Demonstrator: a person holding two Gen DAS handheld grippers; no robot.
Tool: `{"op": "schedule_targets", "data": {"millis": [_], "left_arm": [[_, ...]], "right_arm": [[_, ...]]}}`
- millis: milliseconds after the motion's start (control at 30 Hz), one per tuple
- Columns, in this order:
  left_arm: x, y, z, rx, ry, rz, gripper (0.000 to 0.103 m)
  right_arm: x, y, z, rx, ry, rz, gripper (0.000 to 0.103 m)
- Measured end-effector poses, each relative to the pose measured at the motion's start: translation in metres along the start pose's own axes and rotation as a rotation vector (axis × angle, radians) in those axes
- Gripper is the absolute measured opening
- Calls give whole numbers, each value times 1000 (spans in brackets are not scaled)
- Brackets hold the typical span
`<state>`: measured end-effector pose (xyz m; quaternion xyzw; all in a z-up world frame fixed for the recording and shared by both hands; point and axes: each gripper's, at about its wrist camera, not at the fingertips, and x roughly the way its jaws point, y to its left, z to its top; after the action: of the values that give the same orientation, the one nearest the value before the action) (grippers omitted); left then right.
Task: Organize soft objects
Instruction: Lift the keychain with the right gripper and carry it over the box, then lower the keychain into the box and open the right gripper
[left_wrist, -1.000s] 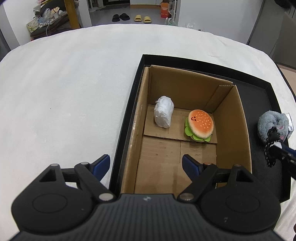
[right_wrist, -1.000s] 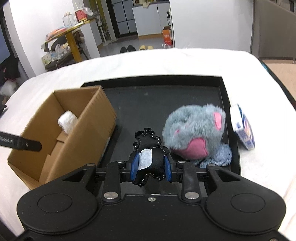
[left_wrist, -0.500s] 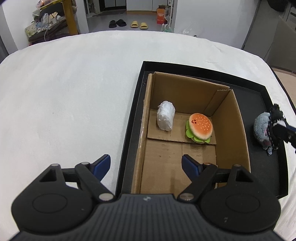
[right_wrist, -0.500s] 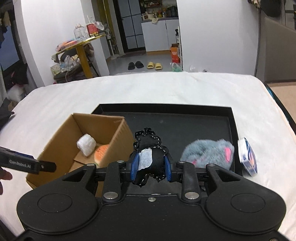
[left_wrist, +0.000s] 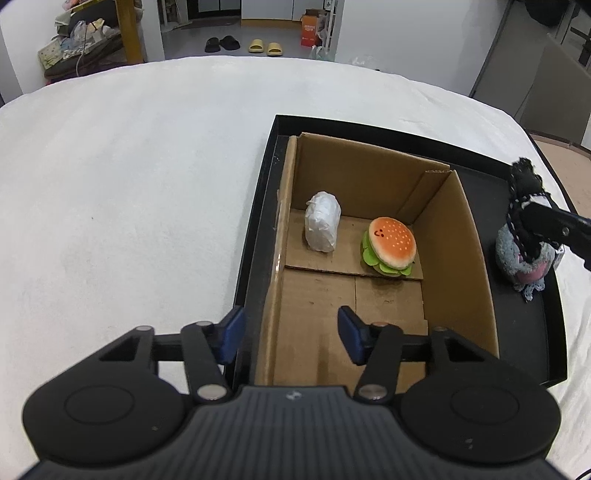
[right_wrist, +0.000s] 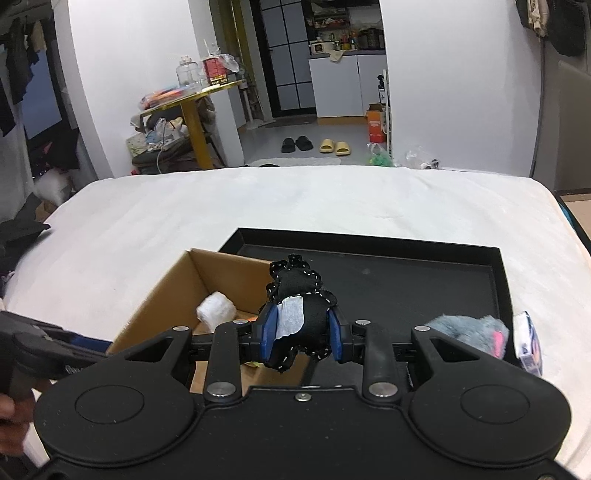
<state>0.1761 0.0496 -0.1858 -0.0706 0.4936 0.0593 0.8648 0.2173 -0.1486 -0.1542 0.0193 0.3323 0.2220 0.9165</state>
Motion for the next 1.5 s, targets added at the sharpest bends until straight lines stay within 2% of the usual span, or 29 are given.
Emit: {"op": "schedule_targets", "data": {"millis": [267, 467, 767, 1133, 1200, 1267, 1333, 1500], "left_arm": [[0, 10, -1, -28, 4, -27, 22], [1, 17, -1, -44, -8, -38, 11], [3, 28, -1, -65, -2, -77, 11], [6, 34, 3, -82, 26, -121, 11], [7, 35, 3, -88, 29, -126, 11], [9, 36, 3, -93, 31, -129, 11], [10, 36, 2, -100, 36, -126, 12], [9, 33, 4, -101, 36, -115, 12]], "right_arm": [[10, 21, 5, -15, 20, 38, 29], [22, 40, 4, -41, 63, 71, 29], [41, 62, 0, -53, 143, 97, 29], [54, 82, -1, -66, 191, 140, 31], [59, 85, -3, -63, 204, 158, 33], [66, 89, -6, -63, 224, 161, 44], [68, 88, -7, -47, 242, 143, 49], [57, 86, -9, -65, 226, 142, 49]]}}
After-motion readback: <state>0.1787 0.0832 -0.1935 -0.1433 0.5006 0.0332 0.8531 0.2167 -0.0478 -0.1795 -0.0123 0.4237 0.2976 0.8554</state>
